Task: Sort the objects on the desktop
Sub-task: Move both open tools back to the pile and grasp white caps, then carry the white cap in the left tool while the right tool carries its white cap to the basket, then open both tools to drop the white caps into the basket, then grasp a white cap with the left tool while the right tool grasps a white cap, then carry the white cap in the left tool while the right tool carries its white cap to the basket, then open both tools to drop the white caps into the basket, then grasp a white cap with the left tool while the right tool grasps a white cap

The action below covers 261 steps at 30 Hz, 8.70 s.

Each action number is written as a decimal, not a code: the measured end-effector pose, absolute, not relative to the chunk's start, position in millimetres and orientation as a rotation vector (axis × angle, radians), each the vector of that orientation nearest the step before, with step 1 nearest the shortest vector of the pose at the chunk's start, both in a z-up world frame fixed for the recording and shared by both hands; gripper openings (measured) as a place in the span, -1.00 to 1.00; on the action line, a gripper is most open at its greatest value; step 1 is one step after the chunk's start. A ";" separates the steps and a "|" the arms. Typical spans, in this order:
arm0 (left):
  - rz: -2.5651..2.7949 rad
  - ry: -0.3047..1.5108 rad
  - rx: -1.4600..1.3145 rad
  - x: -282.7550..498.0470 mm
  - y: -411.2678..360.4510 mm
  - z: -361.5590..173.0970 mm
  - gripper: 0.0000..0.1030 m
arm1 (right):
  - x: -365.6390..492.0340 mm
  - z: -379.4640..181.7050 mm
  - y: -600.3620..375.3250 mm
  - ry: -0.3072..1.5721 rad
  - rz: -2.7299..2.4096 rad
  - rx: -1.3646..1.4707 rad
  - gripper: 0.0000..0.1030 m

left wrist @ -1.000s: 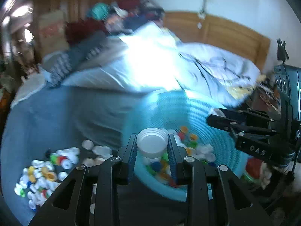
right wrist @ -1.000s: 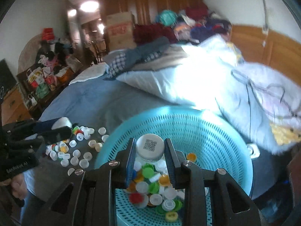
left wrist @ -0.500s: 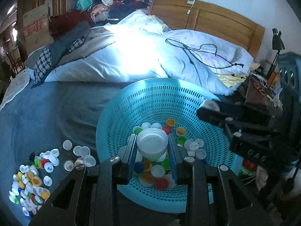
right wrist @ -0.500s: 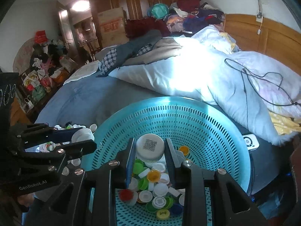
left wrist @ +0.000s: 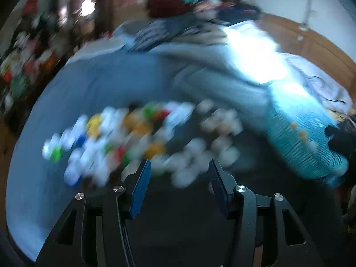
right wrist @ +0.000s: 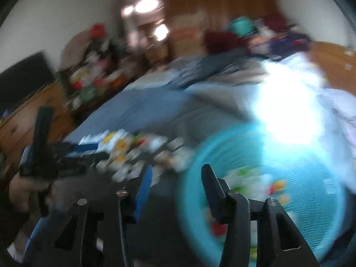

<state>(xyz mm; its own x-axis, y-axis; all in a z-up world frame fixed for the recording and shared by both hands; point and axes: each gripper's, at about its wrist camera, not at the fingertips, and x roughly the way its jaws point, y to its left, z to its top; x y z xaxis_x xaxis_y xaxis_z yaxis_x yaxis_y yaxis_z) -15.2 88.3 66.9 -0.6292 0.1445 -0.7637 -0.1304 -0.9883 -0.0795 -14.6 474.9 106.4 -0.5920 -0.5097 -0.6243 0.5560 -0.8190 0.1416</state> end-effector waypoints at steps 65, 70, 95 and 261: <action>2.825 -0.036 -1.024 7.6 102.6 157.3 -0.48 | -27.2 152.8 434.9 0.136 -2.386 0.844 -0.39; 2.808 -0.006 -0.995 -7.1 113.7 183.2 -0.48 | -38.3 172.4 447.4 0.146 -2.418 0.847 -0.39; 2.370 0.236 -0.935 -50.6 329.8 201.4 -0.48 | -58.5 195.8 611.1 0.000 -2.711 0.942 -0.39; 2.558 -0.209 -1.248 -45.1 93.6 -7.9 -0.51 | -46.8 25.8 429.5 0.114 -2.225 1.147 -0.22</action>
